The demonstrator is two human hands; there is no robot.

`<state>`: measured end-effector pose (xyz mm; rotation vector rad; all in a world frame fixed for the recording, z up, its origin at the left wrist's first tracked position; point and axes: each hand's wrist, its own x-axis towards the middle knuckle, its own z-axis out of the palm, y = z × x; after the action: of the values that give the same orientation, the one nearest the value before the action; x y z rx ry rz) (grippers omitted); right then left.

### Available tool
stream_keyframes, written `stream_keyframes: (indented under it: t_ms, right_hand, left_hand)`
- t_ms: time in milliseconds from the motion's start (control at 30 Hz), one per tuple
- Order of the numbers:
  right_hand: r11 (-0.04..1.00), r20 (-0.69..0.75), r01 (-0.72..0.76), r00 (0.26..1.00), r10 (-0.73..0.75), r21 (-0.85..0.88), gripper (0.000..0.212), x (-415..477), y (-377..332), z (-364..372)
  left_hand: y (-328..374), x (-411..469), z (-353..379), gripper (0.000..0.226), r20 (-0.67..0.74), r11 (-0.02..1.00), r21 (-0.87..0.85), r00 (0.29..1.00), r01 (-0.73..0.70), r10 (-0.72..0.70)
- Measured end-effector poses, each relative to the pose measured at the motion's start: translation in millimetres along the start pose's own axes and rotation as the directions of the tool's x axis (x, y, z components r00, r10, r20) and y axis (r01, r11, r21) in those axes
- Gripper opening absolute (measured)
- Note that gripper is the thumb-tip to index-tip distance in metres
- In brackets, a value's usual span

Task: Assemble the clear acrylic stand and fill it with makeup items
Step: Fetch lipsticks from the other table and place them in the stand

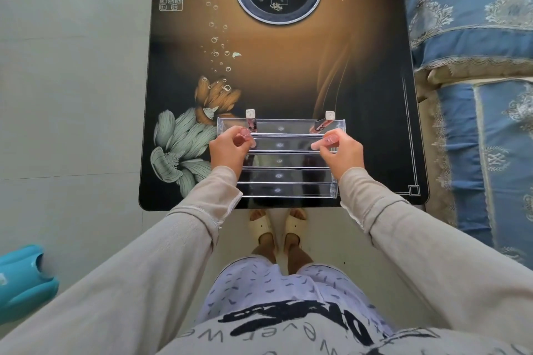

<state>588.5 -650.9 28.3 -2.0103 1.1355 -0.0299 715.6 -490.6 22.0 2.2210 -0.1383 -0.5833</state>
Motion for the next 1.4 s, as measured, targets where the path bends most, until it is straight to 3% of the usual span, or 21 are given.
stream_keyframes:
  t_ms: [433,1400]
  right_hand:
    - [0.95,0.07,0.099,0.994,-0.082,-0.297,0.018,5.5,0.7,6.5]
    - [0.957,0.124,0.069,0.992,-0.035,-0.282,0.022,11.0,5.9,5.4]
  left_hand:
    - [-7.1,0.7,4.6,0.011,0.068,0.99,0.13,0.997,-0.048,0.039]
    - [-7.9,1.0,6.7,0.016,0.07,0.984,0.157,0.995,-0.08,0.07]
